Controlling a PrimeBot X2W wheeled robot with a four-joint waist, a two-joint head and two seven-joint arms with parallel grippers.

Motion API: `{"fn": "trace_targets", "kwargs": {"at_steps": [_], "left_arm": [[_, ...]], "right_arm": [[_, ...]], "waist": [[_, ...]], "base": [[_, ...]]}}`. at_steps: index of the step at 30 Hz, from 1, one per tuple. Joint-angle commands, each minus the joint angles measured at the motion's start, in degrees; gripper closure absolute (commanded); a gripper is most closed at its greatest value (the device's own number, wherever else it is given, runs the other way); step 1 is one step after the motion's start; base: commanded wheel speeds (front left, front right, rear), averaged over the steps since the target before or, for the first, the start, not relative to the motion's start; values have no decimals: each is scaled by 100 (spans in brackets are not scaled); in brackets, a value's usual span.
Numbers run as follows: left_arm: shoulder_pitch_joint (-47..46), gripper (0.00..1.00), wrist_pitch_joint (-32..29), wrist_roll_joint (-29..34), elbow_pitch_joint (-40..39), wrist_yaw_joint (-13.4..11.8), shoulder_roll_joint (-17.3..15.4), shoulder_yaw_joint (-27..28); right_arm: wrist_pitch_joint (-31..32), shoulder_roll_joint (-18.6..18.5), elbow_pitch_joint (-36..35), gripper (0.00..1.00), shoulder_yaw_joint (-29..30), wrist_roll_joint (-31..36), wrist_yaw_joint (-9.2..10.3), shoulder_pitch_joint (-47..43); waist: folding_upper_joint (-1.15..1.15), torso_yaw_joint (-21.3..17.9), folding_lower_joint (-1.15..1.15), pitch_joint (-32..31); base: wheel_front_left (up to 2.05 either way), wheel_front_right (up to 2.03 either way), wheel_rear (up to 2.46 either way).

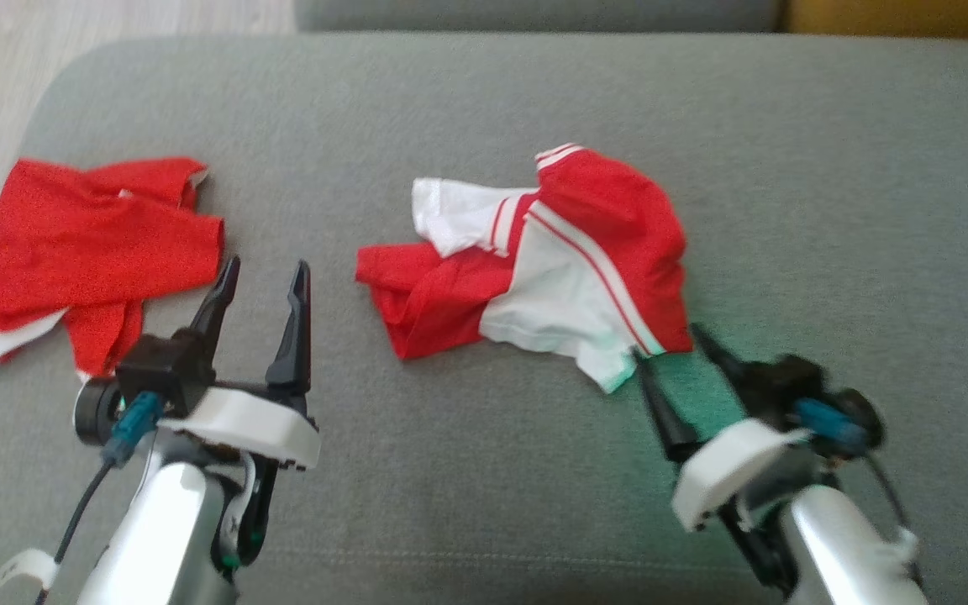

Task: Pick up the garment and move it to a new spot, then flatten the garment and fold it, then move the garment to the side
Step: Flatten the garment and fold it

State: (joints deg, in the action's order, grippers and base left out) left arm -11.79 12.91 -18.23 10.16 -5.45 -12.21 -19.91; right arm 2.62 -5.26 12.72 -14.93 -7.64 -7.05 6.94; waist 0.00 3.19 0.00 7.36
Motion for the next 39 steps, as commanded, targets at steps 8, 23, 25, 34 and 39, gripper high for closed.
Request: {"fn": "trace_targets", "kwargs": {"at_steps": [8, 23, 25, 34, 39], "left_arm": [[-621, 0, 150, 66, -104, 85, 76, 164], [-750, 0, 206, 189, 6, 100, 150, 371], [-702, 0, 207, 208, -11, 100, 139, 410], [-578, 0, 208, 241, -19, 59, 71, 572], [-590, 0, 208, 269, -26, 58, 53, 580]], "right_arm": [[141, -254, 1259, 0, -1073, 62, -44, 1058], [-206, -196, 2088, 100, -1242, -78, -44, 1630], [-302, -188, 1800, 100, -1214, -216, -44, 1552], [-401, -67, 341, 100, -51, -946, -44, 957], [-182, 49, -10, 100, 605, -1465, -44, 703]], "waist": [[0, 471, 0, 611], [0, 353, 0, 742], [0, 248, 0, 692], [0, -147, 0, 544], [0, -198, 0, 541]], "base": [[0, 0, 0], [0, 0, 0], [0, 0, 0], [0, 0, 0], [0, 0, 0]]}}
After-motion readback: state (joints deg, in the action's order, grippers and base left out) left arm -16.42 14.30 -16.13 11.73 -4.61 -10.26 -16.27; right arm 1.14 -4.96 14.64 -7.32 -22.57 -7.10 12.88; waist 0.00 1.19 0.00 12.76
